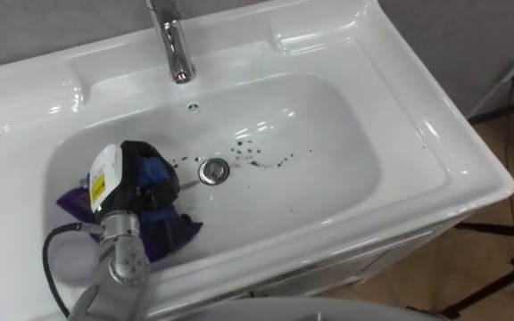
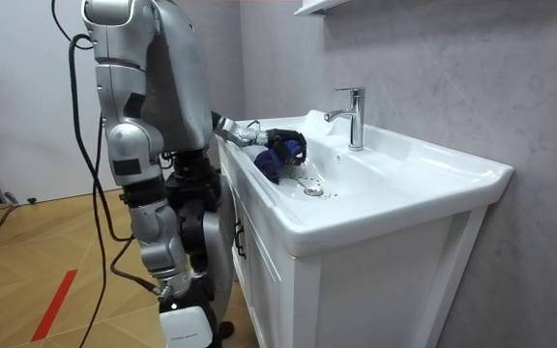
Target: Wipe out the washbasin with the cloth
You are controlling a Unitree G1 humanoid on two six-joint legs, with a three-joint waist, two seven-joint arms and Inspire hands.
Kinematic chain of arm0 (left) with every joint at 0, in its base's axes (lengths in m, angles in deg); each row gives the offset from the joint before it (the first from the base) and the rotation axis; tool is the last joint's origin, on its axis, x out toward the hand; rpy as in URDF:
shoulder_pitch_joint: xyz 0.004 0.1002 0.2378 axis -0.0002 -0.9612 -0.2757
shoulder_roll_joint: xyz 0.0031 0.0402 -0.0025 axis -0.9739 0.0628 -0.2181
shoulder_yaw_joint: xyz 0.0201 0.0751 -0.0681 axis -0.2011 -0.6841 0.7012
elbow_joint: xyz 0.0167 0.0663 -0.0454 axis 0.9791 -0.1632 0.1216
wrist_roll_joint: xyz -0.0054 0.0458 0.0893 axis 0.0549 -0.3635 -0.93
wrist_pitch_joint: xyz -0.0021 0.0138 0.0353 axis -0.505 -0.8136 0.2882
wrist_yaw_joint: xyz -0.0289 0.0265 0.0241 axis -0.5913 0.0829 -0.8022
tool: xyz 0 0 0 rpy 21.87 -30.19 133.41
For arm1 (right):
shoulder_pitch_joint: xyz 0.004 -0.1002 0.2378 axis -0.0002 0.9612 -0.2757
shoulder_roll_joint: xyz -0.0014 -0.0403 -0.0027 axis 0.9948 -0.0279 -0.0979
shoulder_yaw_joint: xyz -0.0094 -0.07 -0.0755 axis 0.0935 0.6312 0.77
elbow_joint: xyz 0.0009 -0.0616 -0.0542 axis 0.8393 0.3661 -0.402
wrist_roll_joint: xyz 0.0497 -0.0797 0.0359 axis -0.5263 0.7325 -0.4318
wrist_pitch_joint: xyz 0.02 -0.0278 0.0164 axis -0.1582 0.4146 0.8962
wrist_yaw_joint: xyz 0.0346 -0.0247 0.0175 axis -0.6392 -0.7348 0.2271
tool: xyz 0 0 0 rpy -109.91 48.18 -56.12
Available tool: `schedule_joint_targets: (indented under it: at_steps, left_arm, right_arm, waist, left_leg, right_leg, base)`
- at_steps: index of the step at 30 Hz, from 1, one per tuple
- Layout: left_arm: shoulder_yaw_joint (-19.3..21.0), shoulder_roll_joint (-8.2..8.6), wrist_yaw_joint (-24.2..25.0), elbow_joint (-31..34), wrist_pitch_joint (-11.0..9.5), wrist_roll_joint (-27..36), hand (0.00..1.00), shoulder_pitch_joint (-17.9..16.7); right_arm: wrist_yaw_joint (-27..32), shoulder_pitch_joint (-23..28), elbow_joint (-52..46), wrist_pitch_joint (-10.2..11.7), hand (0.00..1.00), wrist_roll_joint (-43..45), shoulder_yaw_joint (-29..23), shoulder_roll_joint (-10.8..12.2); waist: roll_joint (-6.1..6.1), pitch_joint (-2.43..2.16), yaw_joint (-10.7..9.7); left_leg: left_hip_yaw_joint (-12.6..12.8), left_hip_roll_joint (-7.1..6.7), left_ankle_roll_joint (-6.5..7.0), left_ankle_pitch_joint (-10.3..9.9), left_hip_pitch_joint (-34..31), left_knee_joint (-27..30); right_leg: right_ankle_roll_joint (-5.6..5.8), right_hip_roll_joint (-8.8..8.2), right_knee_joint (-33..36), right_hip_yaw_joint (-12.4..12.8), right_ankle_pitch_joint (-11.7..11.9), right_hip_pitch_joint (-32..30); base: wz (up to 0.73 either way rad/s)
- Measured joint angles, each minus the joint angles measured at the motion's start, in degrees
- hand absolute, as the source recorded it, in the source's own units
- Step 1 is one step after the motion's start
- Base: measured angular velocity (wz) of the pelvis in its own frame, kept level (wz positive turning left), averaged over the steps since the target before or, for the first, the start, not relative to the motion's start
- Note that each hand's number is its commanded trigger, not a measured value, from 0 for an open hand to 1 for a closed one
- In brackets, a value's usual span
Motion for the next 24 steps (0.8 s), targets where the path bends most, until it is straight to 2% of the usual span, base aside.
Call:
schedule_joint_targets:
  at_steps: [2,4,9,12,15,16,17,18,24]
  left_arm:
    - [0.6,-0.03,0.0,-0.2,0.0,0.8,1.0,0.9]
    - [0.6,-0.05,-0.2,-1.4,0.0,3.0,1.0,2.3]
    - [0.6,0.03,-0.3,-5.6,0.0,9.5,1.0,5.7]
    - [0.6,0.13,-0.2,-10.6,0.0,14.3,1.0,9.0]
    - [0.9,0.13,0.1,-12.4,1.1,19.8,1.0,11.7]
    - [0.9,0.12,0.1,-14.2,1.1,20.9,1.0,13.7]
    - [0.9,0.12,0.1,-16.4,1.1,21.4,1.0,15.8]
    - [0.6,0.11,0.3,-16.9,1.1,21.5,1.0,16.2]
    - [0.0,0.21,1.1,-23.9,1.0,25.6,1.0,22.3]
  right_arm:
    - [0.8,0.3,0.2,-0.6,0.0,1.5,0.0,-0.2]
    - [1.1,0.8,0.6,-1.1,0.0,1.4,0.0,-0.2]
    - [1.0,1.3,0.3,-1.8,0.0,1.9,0.1,-0.1]
    - [1.0,1.4,0.3,-2.9,0.0,2.0,0.1,-0.2]
    - [1.0,1.3,0.0,-4.6,0.0,3.8,0.3,0.0]
    - [1.1,1.2,-0.1,-4.9,0.0,3.9,0.5,0.0]
    - [1.3,1.2,-0.1,-5.1,0.0,3.9,0.7,0.0]
    - [1.5,1.5,-0.2,-5.1,0.0,4.0,0.7,0.0]
    - [4.5,0.5,-2.6,-5.2,0.0,8.3,1.8,0.5]
  waist:
    - [0.44,-0.11,0.0]
    - [0.44,0.12,-0.3]
    - [0.67,0.18,-1.7]
    - [0.84,0.15,-2.3]
    - [0.79,0.28,-3.5]
    - [0.74,0.5,-3.8]
    - [0.66,0.63,-4.0]
    - [0.7,0.71,-4.2]
    - [1.28,0.71,-3.9]
  left_leg:
    - [0.0,-0.08,-0.01,0.0,-0.5,0.2]
    - [0.2,-0.07,-0.01,0.0,-0.4,0.2]
    - [0.9,0.32,0.0,0.0,-0.7,0.2]
    - [1.5,0.5,-0.01,0.0,-0.6,0.1]
    - [2.0,0.6,-0.06,0.0,-1.5,0.3]
    - [2.0,0.6,-0.05,0.0,-1.5,0.6]
    - [2.1,0.63,-0.04,0.0,-1.6,0.8]
    - [2.2,0.7,-0.04,0.0,-1.8,0.8]
    - [3.6,1.3,-0.05,0.0,-7.4,3.3]
  right_leg:
    - [-0.04,0.06,0.2,0.4,0.0,-0.8]
    - [-0.04,0.07,0.4,0.8,0.0,-0.8]
    - [-0.04,0.14,0.8,1.7,0.0,-1.7]
    - [-0.04,0.3,1.2,2.4,0.0,-2.1]
    - [-0.09,0.39,2.0,2.9,0.0,-3.0]
    - [-0.11,0.35,2.1,3.0,0.1,-3.2]
    - [-0.11,0.32,2.5,3.1,0.1,-3.5]
    - [-0.13,0.34,2.7,3.1,0.1,-4.0]
    - [-0.59,0.65,5.5,4.6,0.5,-10.4]
  base:
    - [-0.02]
    - [-0.05]
    - [-0.11]
    - [-0.1]
    - [-0.09]
    - [-0.03]
    - [-0.03]
    - [-0.05]
    - [-0.12]
